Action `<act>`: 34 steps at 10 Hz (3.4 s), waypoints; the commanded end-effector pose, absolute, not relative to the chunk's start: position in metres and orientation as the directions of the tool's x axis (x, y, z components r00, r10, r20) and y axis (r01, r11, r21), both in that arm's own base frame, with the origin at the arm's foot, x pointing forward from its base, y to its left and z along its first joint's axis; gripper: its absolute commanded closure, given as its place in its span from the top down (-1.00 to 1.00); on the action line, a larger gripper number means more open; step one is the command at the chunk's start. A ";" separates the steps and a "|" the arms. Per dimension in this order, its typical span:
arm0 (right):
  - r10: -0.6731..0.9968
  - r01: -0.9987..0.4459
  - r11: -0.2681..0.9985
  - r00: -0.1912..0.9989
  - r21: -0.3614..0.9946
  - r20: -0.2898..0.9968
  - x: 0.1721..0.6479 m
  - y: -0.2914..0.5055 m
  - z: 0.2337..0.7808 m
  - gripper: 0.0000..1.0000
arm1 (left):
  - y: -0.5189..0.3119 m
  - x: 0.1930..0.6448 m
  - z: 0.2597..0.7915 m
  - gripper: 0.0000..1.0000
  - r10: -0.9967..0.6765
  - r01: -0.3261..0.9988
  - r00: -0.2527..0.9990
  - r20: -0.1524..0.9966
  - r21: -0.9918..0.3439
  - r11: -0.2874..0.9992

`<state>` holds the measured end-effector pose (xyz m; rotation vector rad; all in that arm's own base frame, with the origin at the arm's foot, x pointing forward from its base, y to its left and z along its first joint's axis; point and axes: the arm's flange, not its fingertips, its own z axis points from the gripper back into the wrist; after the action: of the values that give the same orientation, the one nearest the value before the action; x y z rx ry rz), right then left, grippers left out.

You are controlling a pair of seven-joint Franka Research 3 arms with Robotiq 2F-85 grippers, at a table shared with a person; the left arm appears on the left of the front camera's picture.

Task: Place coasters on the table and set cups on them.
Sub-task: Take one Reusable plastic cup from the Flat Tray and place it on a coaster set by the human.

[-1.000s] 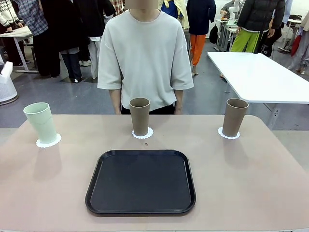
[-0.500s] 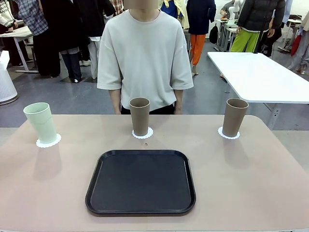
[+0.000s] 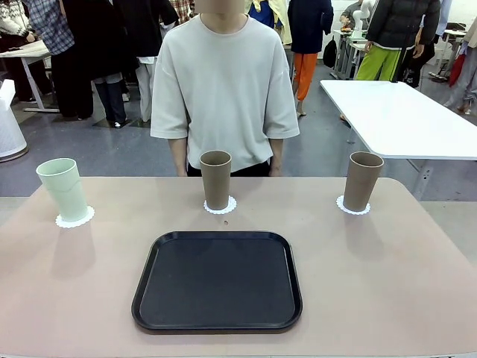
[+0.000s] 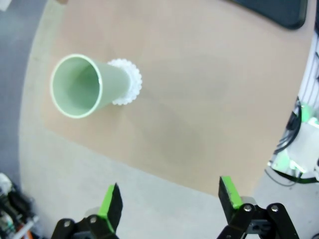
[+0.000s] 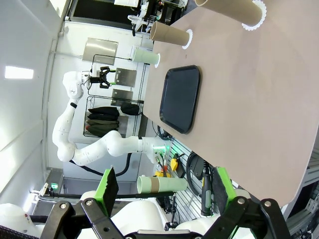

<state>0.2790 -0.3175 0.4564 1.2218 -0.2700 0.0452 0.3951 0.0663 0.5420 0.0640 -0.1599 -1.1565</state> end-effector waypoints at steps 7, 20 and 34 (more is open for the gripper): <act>-0.109 -0.185 0.339 0.966 0.922 0.234 0.278 -0.317 0.458 1.00 | 0.064 0.388 0.534 1.00 -0.803 0.840 0.521 0.289 -0.007 0.543; -0.109 -0.185 0.339 0.966 0.922 0.234 0.278 -0.317 0.458 1.00 | 0.299 0.381 0.454 1.00 -0.124 0.403 0.915 0.384 -0.853 0.332; -0.109 -0.185 0.339 0.966 0.922 0.234 0.278 -0.317 0.458 1.00 | 0.313 0.368 0.432 1.00 -0.121 0.320 0.947 0.297 -0.898 0.303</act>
<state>0.2788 -0.3176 0.4563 1.2220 -0.2701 0.0447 0.3681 0.3112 0.4291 -1.2383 -0.1917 -0.3068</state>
